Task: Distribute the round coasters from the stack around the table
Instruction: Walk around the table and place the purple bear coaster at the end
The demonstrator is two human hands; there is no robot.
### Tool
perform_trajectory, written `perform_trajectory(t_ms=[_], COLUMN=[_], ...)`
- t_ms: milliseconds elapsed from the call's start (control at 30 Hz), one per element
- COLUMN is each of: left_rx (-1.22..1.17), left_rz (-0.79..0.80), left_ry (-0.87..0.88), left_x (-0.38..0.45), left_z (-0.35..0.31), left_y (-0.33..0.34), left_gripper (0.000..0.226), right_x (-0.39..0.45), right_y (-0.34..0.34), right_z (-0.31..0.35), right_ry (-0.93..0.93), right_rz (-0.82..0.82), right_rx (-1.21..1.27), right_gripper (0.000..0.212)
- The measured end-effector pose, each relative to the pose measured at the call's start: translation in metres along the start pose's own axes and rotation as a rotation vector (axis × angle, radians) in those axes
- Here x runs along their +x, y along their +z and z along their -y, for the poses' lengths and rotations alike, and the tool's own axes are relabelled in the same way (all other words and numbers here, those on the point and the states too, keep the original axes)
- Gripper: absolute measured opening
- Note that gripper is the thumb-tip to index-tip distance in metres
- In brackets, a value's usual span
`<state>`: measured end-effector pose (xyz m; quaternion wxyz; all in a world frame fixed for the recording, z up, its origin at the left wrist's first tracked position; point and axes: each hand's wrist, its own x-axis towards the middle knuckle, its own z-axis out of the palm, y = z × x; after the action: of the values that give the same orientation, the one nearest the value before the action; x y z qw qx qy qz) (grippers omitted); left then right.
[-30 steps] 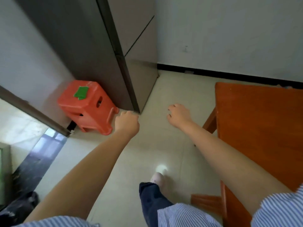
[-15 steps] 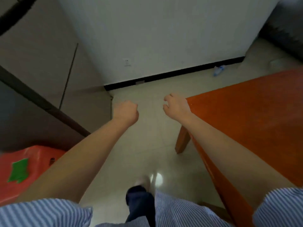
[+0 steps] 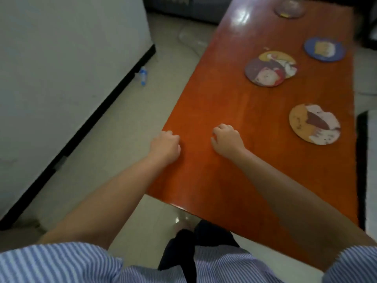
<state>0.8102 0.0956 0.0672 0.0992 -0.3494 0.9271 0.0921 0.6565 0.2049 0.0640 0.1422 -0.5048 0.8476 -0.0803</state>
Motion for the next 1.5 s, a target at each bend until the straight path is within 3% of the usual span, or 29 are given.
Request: perform_trajectory(t_ms=[200, 400, 533, 667, 800, 933, 1033, 1100, 1200, 1267, 1367, 1433, 1500], left_rx=[-0.028, -0.112, -0.119, -0.135, -0.136, -0.141, -0.163, -0.211, -0.54, -0.862, -1.101, -1.092, -0.912], left_rz=[-0.021, -0.085, -0.088, -0.149, -0.15, -0.153, -0.157, -0.191, -0.214, -0.11, 0.235, 0.334, 0.294], left_ry=[0.165, 0.203, 0.22, 0.293, 0.285, 0.29, 0.303, 0.301, 0.173, 0.022, -0.164, -0.181, -0.083], left_x=[0.086, 0.169, 0.204, 0.216, 0.214, 0.214, 0.211, 0.206, 0.19, 0.171, 0.139, 0.111, 0.086], left_z=[-0.053, -0.071, -0.066, -0.058, -0.06, -0.059, -0.059, -0.06, -0.072, -0.087, -0.097, -0.094, -0.087], left_y=[0.013, 0.031, 0.042, 0.045, 0.043, 0.044, 0.041, 0.036, 0.026, 0.019, 0.023, 0.029, 0.035], left_gripper=[0.025, 0.035, 0.042, 0.038, 0.045, 0.045, 0.045, 0.044, 0.035, 0.029, 0.03, 0.032, 0.031], right_x=[0.033, 0.103, 0.159, 0.203, 0.215, 0.212, 0.201, 0.177, 0.119, 0.075, 0.01, -0.031, -0.065], right_y=[-0.019, -0.029, -0.03, -0.035, -0.032, -0.029, -0.036, -0.039, -0.031, -0.017, 0.01, 0.027, 0.039], right_z=[-0.088, -0.151, -0.18, -0.206, -0.215, -0.212, -0.199, -0.186, -0.155, -0.135, -0.104, -0.079, -0.055], right_ry=[0.275, 0.367, 0.345, 0.288, 0.155, 0.076, 0.089, 0.058, 0.002, -0.004, 0.03, 0.032, 0.035], right_rz=[-0.091, -0.141, -0.202, -0.145, -0.103, -0.13, -0.233, -0.333, -0.447, -0.485, -0.46, -0.409, -0.358], right_rx=[0.003, 0.049, -0.026, -0.066, -0.195, -0.329, -0.235, -0.156, -0.12, -0.07, 0.0, 0.053, 0.095], right_gripper=[0.026, 0.031, 0.038, 0.04, 0.028, 0.033, 0.035, 0.024, 0.008, 0.014, 0.02, 0.025, 0.026])
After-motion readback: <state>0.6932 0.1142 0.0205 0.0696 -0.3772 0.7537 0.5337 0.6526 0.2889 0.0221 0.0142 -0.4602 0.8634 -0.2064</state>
